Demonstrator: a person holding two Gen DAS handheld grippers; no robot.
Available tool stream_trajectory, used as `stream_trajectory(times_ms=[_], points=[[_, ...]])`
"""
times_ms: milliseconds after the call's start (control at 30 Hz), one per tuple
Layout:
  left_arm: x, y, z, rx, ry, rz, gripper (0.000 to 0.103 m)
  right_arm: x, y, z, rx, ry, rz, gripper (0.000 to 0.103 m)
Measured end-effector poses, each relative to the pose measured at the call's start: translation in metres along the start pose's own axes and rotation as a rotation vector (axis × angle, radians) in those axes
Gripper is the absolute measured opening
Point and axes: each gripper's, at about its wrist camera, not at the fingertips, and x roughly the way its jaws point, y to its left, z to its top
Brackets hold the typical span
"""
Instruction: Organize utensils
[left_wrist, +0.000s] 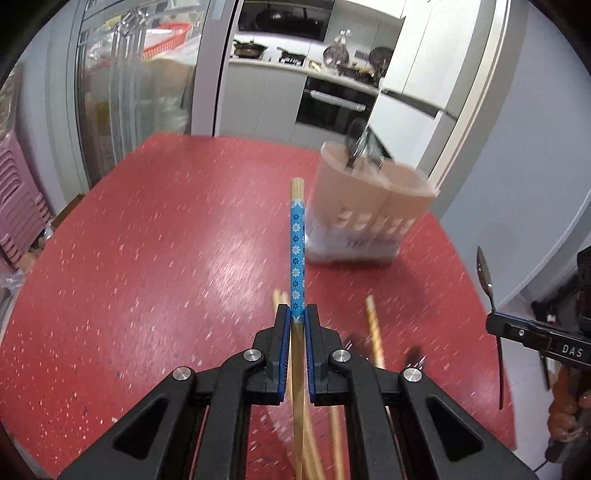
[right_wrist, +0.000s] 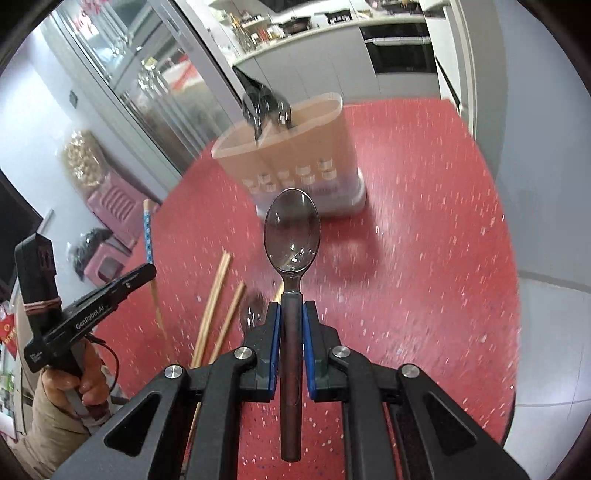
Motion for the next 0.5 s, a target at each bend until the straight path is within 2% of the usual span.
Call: stream_trajectory(times_ms=[167, 500], points=[[-0.011, -0.012, 0.028, -0.009, -0.055, -0.042, 0.033, -0.017, -0.003, 0.032, -0.026, -0.057, -0.004, 0.012], [-0.017, -0.036, 0.094, 0.004, -0.148, -0.069, 0.033, -0.035, 0.003, 0.101, -0.075, -0.146, -0.001, 0.012]])
